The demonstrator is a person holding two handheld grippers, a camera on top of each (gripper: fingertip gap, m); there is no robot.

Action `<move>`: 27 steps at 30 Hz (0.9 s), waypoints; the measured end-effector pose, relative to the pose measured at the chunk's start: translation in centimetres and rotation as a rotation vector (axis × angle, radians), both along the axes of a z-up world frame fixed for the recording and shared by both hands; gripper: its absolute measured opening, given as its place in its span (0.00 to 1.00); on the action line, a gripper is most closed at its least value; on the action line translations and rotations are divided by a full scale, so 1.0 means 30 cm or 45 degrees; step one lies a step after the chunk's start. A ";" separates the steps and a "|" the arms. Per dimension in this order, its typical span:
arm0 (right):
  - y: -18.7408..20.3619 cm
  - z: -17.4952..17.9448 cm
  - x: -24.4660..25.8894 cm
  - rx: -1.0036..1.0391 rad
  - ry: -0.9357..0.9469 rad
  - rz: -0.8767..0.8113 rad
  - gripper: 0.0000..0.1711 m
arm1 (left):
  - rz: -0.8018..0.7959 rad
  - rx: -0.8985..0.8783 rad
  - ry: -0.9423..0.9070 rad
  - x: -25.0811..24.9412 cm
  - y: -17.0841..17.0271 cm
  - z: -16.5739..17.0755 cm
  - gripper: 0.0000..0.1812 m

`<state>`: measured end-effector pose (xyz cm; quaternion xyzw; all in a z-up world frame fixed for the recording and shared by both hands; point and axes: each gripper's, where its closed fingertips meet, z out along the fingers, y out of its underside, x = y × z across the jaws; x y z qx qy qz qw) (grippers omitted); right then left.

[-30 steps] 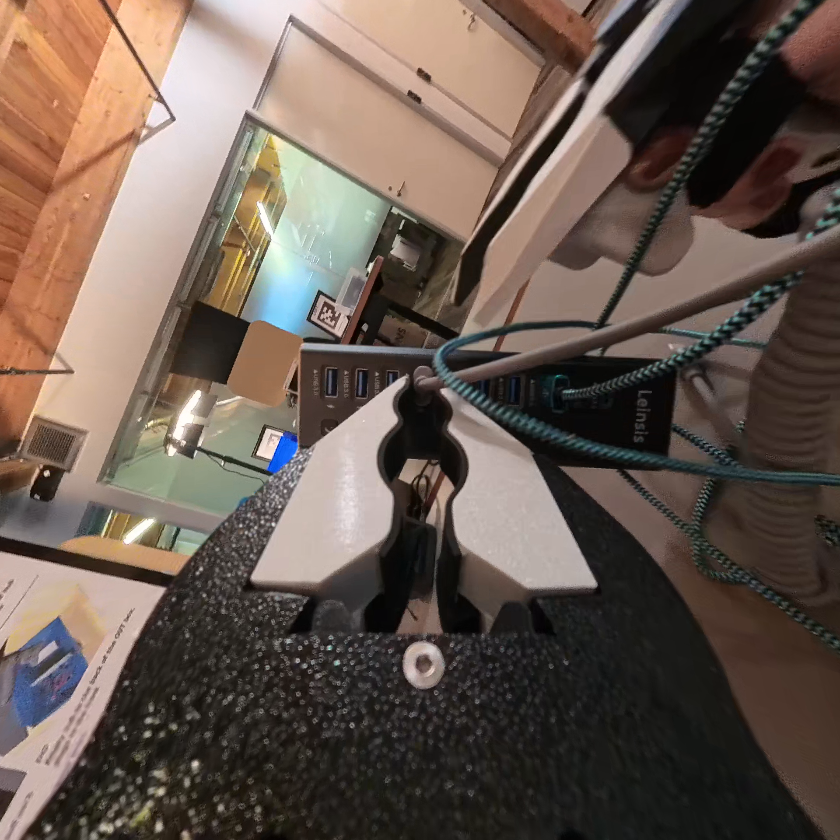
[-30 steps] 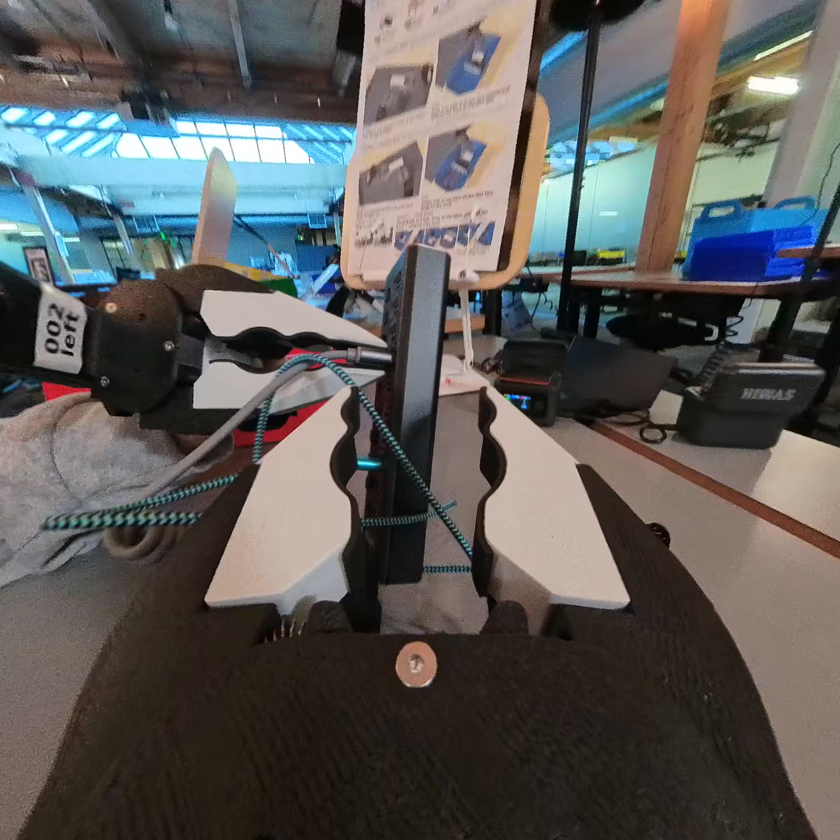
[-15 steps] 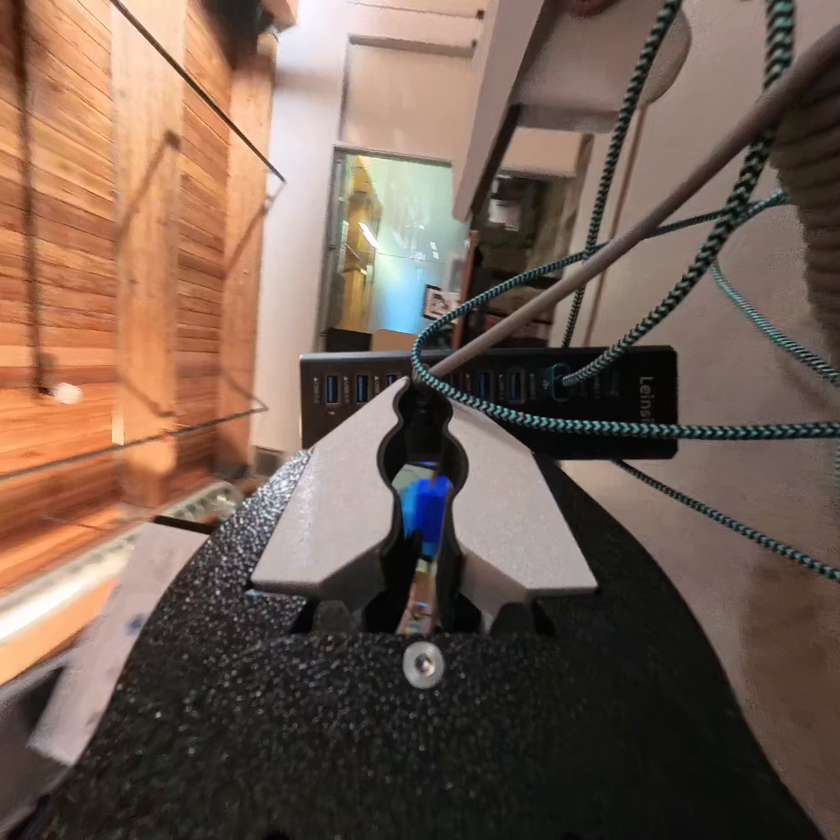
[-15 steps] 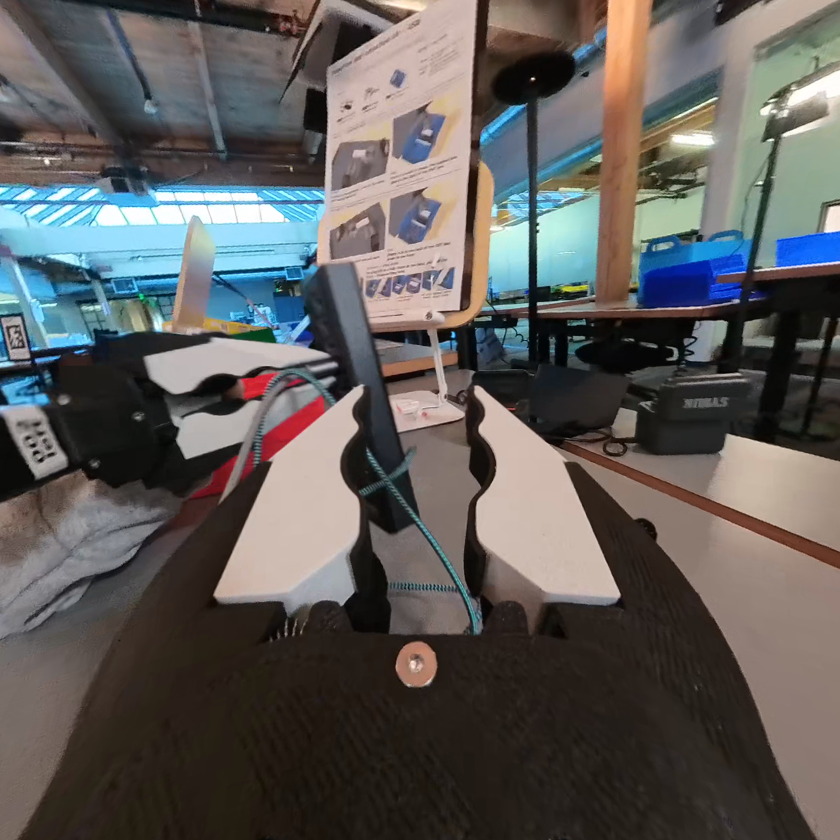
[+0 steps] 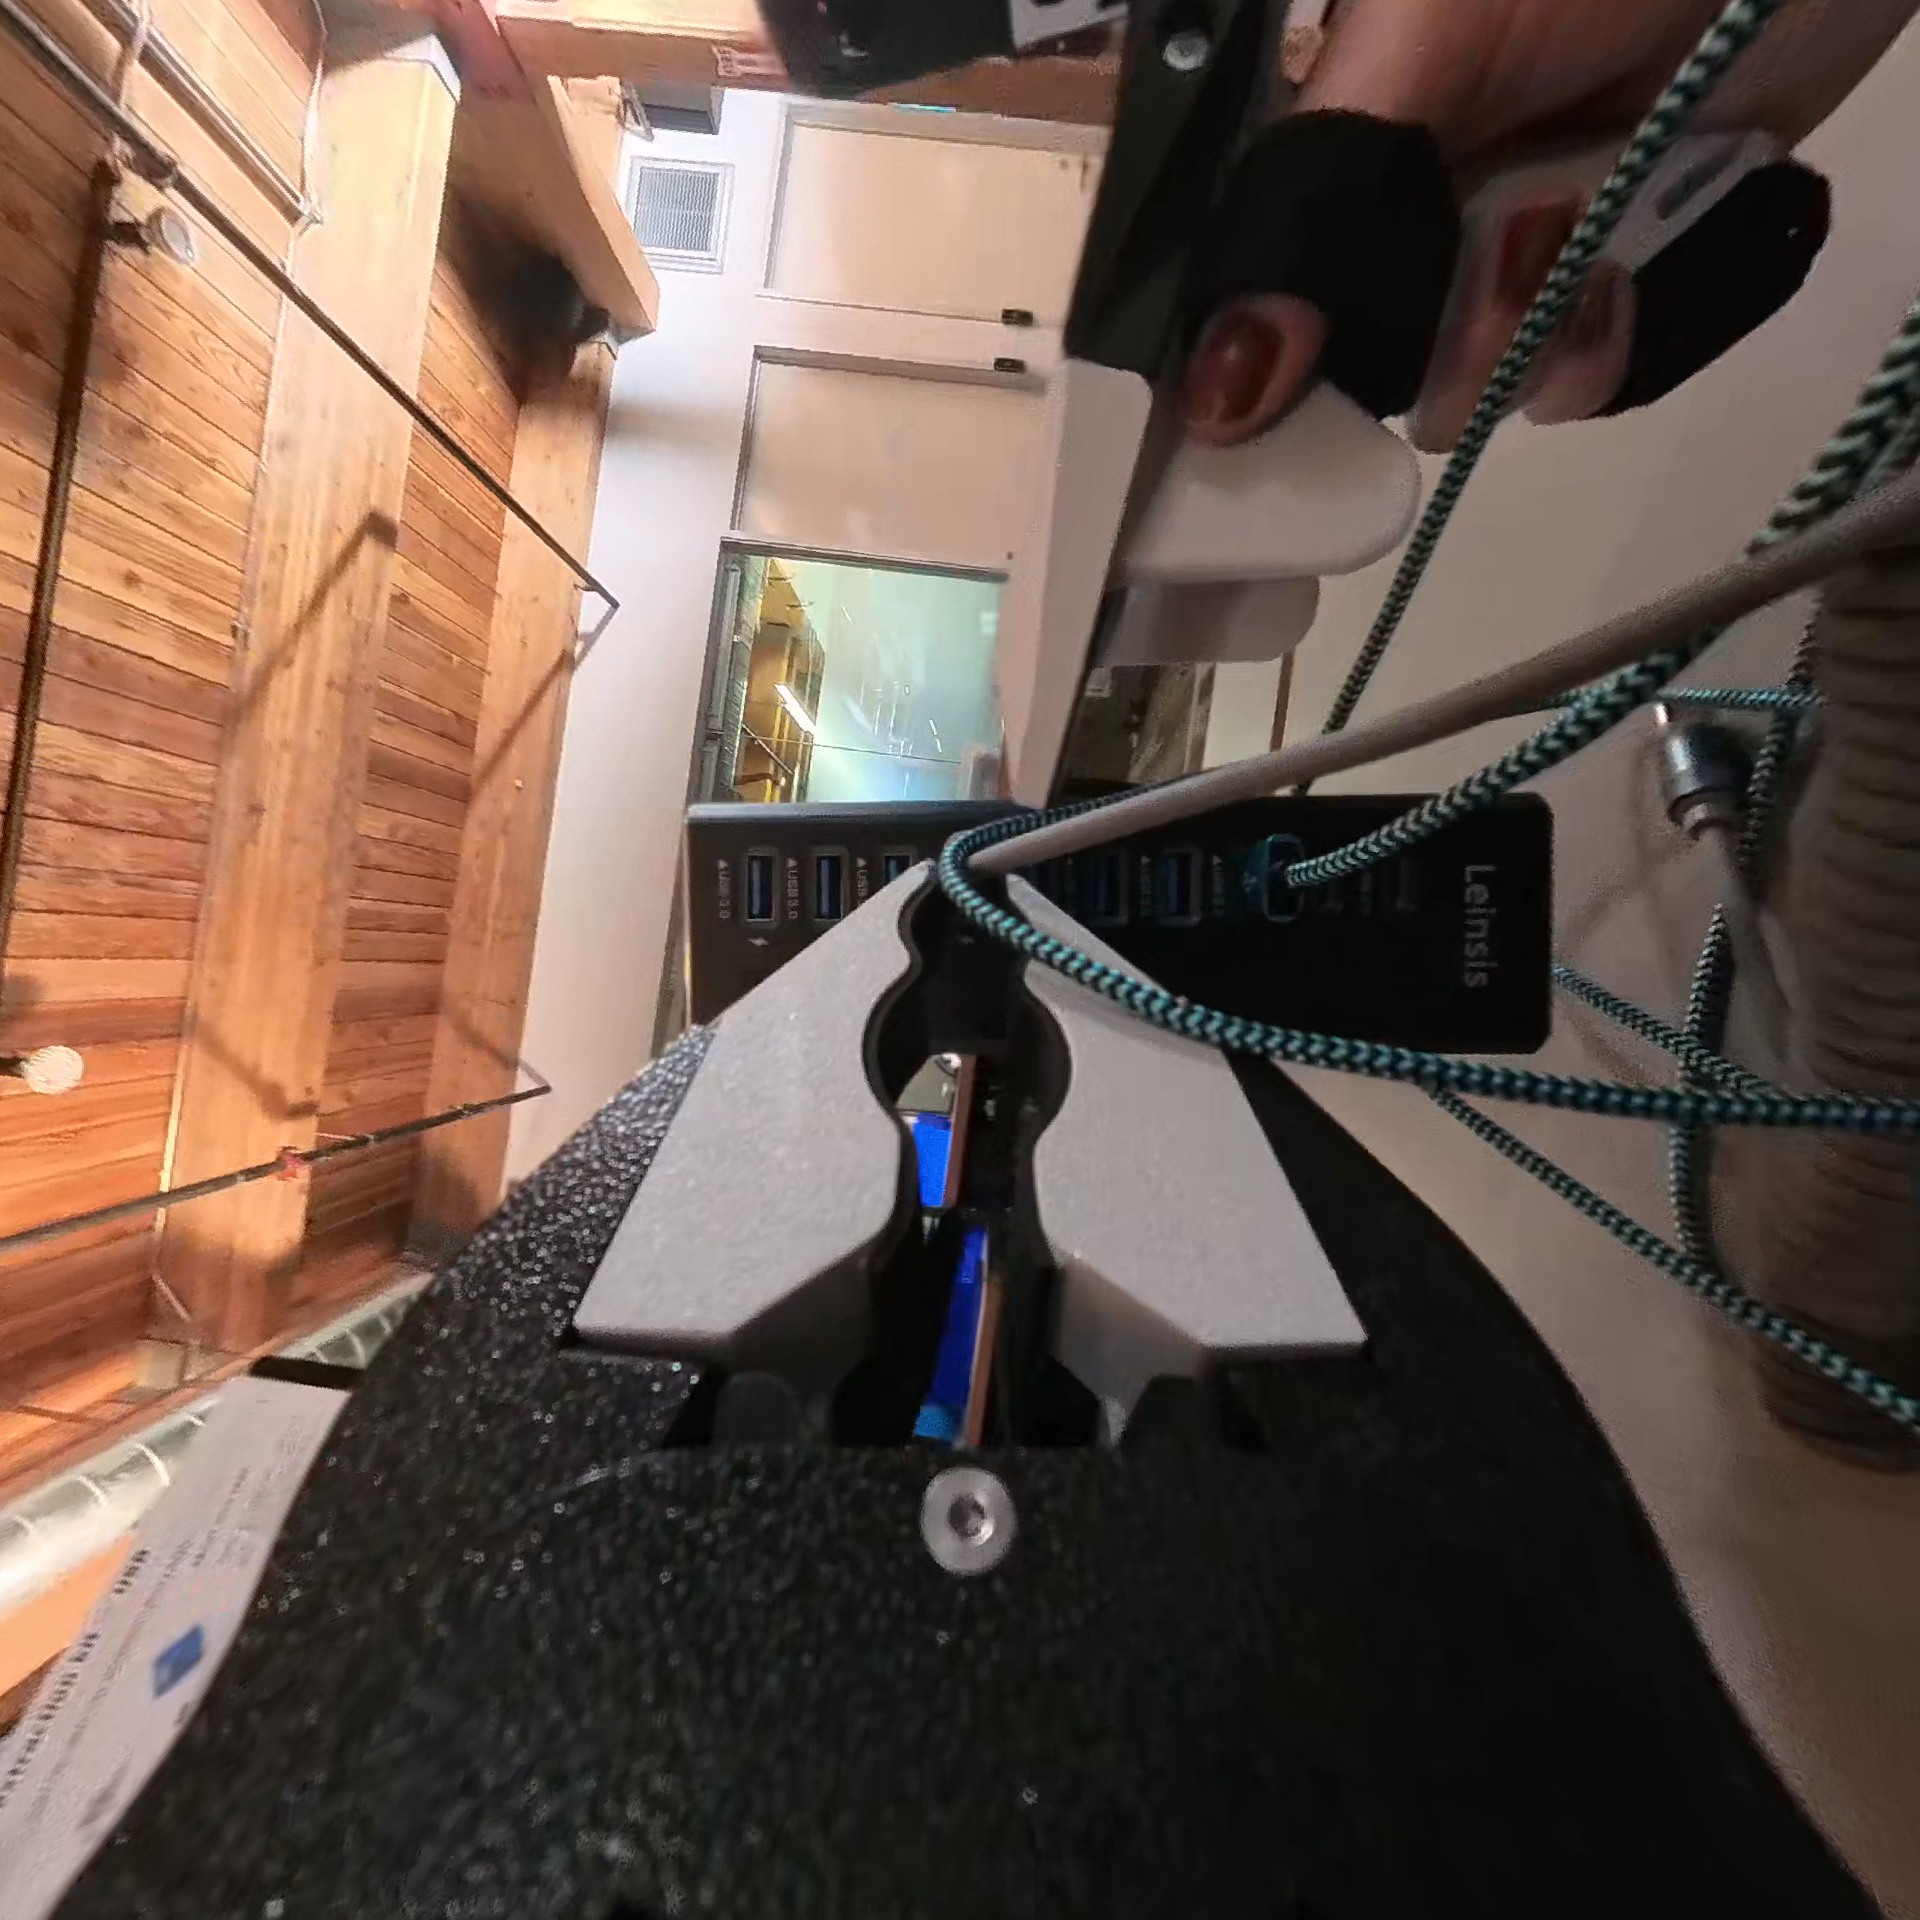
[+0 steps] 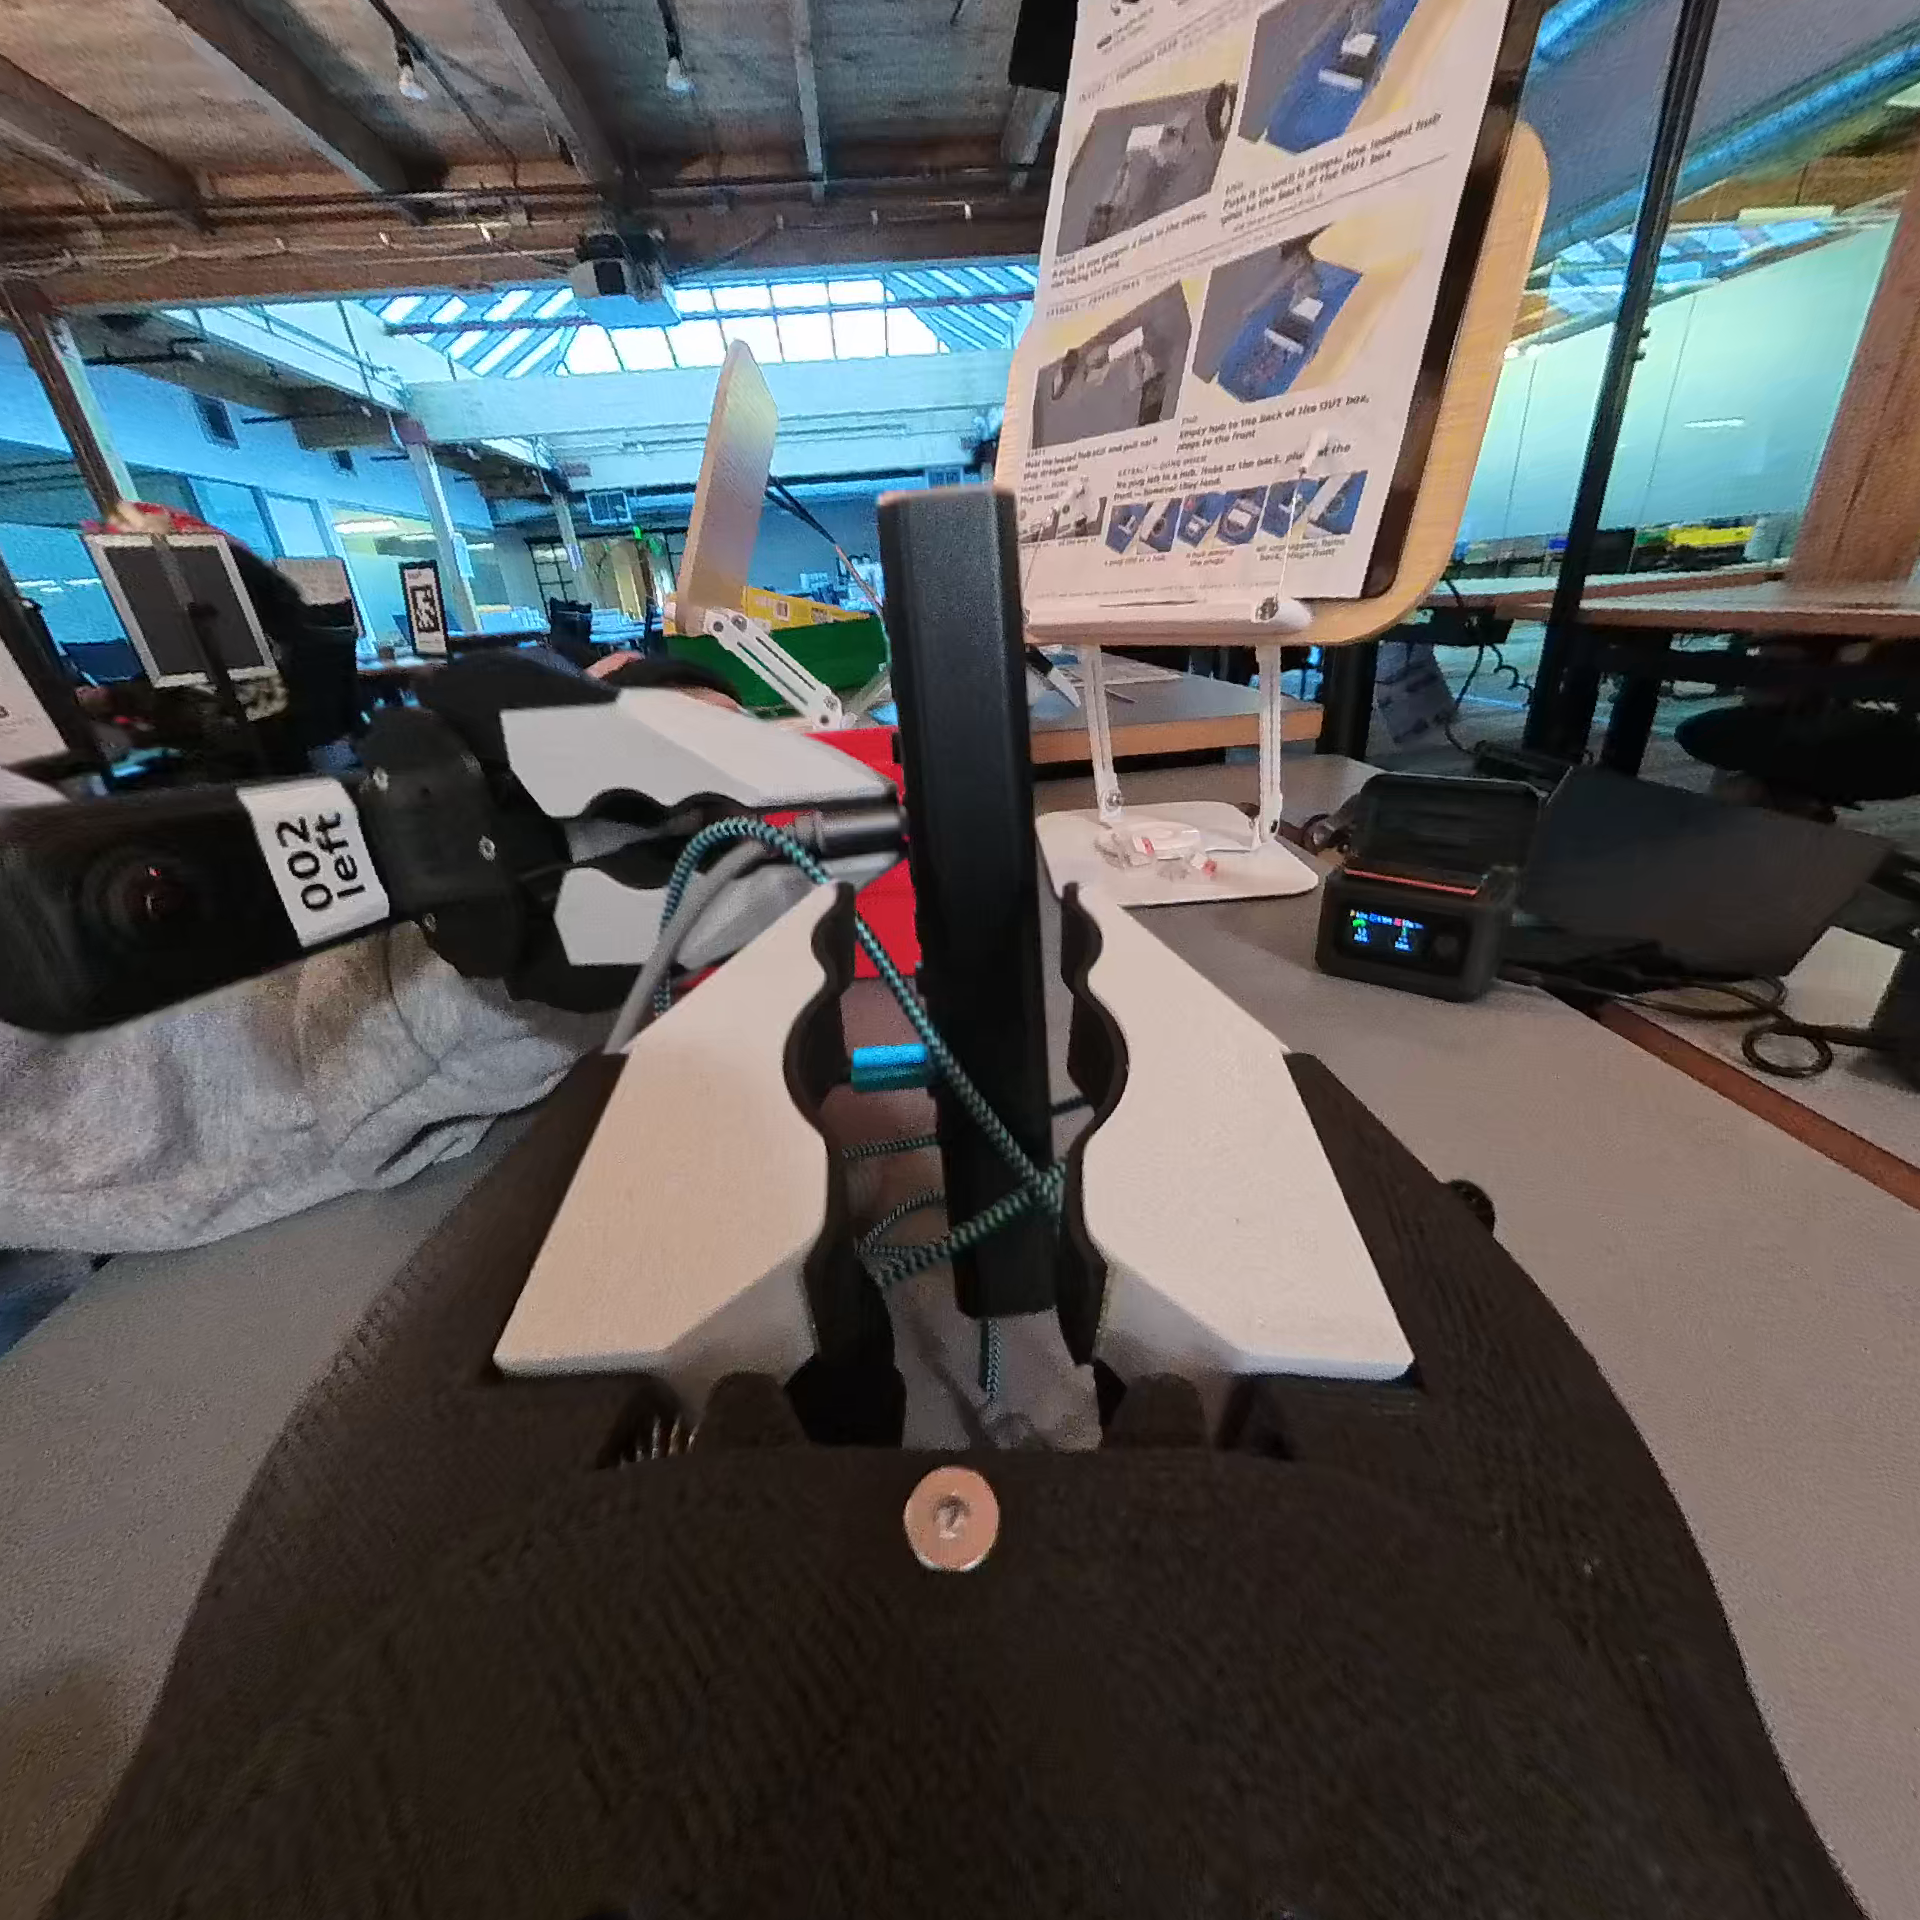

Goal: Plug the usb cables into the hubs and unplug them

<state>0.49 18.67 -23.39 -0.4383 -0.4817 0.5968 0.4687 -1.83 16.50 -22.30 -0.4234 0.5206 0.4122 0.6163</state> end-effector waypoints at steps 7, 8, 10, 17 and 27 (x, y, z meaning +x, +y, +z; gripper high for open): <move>-0.006 -0.031 -0.021 -0.001 -0.073 0.006 0.17 | -0.060 -0.022 -0.047 0.021 -0.021 0.009 0.03; -0.015 -0.036 -0.027 0.004 -0.085 0.021 0.16 | -0.070 -0.032 -0.049 0.028 -0.023 0.007 0.03; -0.033 -0.043 -0.043 0.003 -0.101 0.049 0.15 | -0.099 -0.062 -0.075 0.046 -0.025 -0.001 0.04; 0.017 -0.109 -0.080 0.085 -0.258 -0.117 0.15 | -0.012 -0.262 -0.156 0.008 0.019 -0.064 0.03; 0.027 -0.132 -0.079 0.104 -0.324 -0.141 0.15 | -0.186 -0.522 -0.631 0.011 0.021 -0.090 0.04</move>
